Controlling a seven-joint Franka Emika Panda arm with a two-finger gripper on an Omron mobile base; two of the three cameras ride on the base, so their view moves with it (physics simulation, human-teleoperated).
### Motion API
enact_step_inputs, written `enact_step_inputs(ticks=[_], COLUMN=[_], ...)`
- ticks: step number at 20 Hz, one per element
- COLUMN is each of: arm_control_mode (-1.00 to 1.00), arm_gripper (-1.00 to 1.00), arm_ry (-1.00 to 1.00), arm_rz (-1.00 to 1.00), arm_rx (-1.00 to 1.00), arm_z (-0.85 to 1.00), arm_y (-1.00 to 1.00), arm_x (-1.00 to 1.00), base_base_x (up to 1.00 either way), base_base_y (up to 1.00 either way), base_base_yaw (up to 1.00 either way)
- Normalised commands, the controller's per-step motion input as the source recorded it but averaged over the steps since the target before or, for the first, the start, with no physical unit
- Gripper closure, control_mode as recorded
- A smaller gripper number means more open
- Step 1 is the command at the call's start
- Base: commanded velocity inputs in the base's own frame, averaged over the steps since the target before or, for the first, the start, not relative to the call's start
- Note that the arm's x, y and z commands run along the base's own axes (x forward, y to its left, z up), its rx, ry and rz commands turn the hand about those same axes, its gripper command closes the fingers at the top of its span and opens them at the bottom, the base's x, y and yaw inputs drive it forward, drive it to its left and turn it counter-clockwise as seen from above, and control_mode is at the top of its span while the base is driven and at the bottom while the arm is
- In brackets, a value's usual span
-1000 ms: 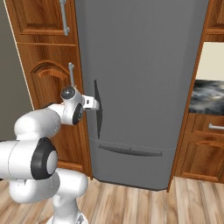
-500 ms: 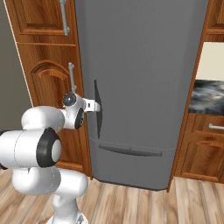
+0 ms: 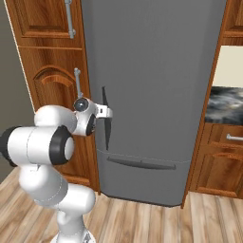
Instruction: Take the lemon wedge from the fridge and place it on the plate with fish on the dining counter.
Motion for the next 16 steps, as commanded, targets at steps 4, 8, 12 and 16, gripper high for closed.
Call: enact_step_inputs(ticks=[4, 8, 12, 16], arm_control_mode=[-1.00, -1.00, -1.00, -1.00], arm_gripper=[-1.00, -1.00, -1.00, -1.00], arm_ry=[0.00, -0.01, -0.02, -0.03], arm_rz=[0.00, 0.00, 0.00, 0.00], arm_rx=[0.00, 0.00, 0.00, 0.00], arm_z=[-0.08, -0.25, -0.25, -0.28], arm_y=[-0.02, 0.00, 0.00, 0.00], arm_x=[0.35, 0.47, 0.55, 0.53], base_base_x=[0.00, 0.00, 0.00, 0.00], base_base_y=[0.00, 0.00, 0.00, 0.00], base_base_yaw=[0.00, 0.00, 0.00, 0.00])
